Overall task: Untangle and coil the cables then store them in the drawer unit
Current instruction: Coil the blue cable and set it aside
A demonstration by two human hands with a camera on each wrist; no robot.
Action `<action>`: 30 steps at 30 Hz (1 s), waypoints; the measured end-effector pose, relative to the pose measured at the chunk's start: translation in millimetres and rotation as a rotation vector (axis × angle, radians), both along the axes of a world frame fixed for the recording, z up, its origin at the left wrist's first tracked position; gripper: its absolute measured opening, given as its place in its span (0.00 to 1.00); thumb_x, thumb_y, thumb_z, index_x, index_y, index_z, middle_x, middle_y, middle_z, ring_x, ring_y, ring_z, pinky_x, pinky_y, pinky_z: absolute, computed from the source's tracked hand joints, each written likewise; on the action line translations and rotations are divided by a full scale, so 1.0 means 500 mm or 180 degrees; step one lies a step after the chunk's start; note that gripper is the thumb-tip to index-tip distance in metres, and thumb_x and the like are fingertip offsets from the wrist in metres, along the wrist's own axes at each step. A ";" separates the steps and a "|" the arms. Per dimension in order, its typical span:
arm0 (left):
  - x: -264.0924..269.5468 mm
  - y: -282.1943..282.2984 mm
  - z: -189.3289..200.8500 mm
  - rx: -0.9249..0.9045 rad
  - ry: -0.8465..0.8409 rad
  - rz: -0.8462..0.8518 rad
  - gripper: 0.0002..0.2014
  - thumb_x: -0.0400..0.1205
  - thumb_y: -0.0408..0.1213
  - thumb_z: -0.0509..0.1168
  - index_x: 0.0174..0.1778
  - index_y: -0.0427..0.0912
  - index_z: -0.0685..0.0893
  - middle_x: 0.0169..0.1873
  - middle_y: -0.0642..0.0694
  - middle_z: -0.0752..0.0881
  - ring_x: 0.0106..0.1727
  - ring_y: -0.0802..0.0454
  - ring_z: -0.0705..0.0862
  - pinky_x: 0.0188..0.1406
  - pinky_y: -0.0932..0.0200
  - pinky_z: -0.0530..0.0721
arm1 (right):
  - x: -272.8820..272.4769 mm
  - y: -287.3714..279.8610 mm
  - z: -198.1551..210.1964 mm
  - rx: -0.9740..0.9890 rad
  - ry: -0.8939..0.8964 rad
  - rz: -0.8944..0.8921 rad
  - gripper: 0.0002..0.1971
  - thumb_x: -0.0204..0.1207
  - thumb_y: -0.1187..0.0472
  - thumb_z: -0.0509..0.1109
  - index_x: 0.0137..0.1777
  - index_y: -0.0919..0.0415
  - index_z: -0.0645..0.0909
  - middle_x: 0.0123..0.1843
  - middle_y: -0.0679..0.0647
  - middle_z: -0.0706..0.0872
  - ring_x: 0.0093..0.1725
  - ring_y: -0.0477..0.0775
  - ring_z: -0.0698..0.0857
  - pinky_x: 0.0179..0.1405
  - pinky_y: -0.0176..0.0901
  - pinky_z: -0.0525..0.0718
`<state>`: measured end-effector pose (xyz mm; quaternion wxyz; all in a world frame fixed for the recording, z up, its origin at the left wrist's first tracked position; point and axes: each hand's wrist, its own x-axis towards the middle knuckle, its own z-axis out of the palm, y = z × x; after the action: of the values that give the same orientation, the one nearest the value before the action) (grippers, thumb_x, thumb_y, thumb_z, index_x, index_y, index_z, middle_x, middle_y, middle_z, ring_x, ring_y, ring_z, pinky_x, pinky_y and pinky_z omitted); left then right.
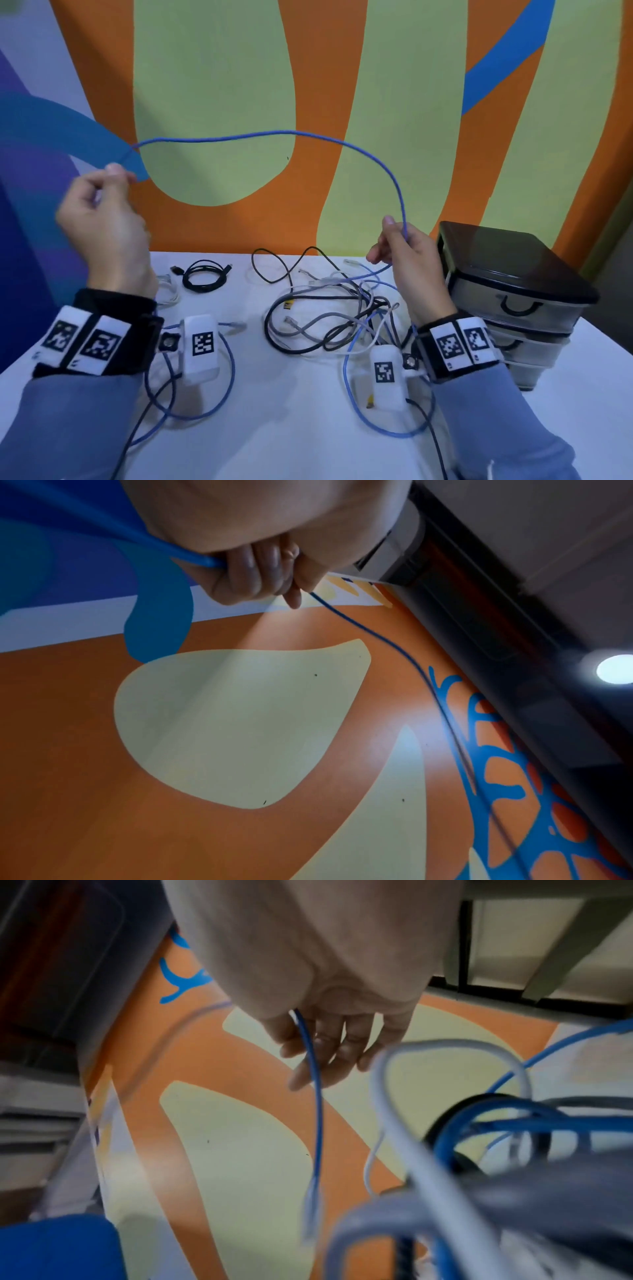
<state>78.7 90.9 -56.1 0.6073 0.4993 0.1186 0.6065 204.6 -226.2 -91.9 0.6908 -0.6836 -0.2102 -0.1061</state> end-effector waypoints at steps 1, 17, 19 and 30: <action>0.007 -0.010 -0.003 0.0104 0.0157 0.0070 0.12 0.85 0.53 0.68 0.39 0.53 0.86 0.28 0.53 0.72 0.27 0.52 0.65 0.28 0.57 0.63 | -0.004 0.001 0.004 0.0098 0.0087 0.0197 0.20 0.92 0.53 0.64 0.38 0.60 0.77 0.30 0.57 0.86 0.31 0.50 0.82 0.40 0.36 0.82; 0.033 -0.046 -0.043 0.1220 0.1281 0.0059 0.12 0.90 0.50 0.63 0.56 0.53 0.92 0.34 0.48 0.81 0.37 0.48 0.77 0.40 0.50 0.77 | -0.055 0.015 0.032 0.1501 0.1306 0.2462 0.16 0.90 0.45 0.58 0.46 0.54 0.78 0.26 0.48 0.62 0.24 0.46 0.53 0.20 0.37 0.51; 0.035 -0.039 -0.050 0.1427 0.1630 0.0221 0.11 0.89 0.50 0.64 0.53 0.54 0.92 0.32 0.49 0.82 0.37 0.45 0.77 0.41 0.48 0.77 | -0.056 0.012 0.033 0.1645 0.1307 0.2602 0.16 0.91 0.47 0.58 0.46 0.54 0.77 0.27 0.48 0.62 0.23 0.46 0.54 0.21 0.37 0.52; -0.002 -0.106 -0.020 0.2405 0.2787 0.0187 0.13 0.84 0.44 0.66 0.37 0.50 0.92 0.21 0.51 0.80 0.32 0.42 0.77 0.32 0.50 0.74 | -0.038 -0.004 0.032 0.1934 0.1405 0.2456 0.19 0.94 0.46 0.52 0.56 0.55 0.81 0.25 0.48 0.66 0.22 0.46 0.52 0.22 0.39 0.50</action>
<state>77.9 38.0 -66.1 0.2642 0.8824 0.1478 0.3603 185.5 -228.4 -75.8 0.8741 -0.3321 -0.2557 0.2457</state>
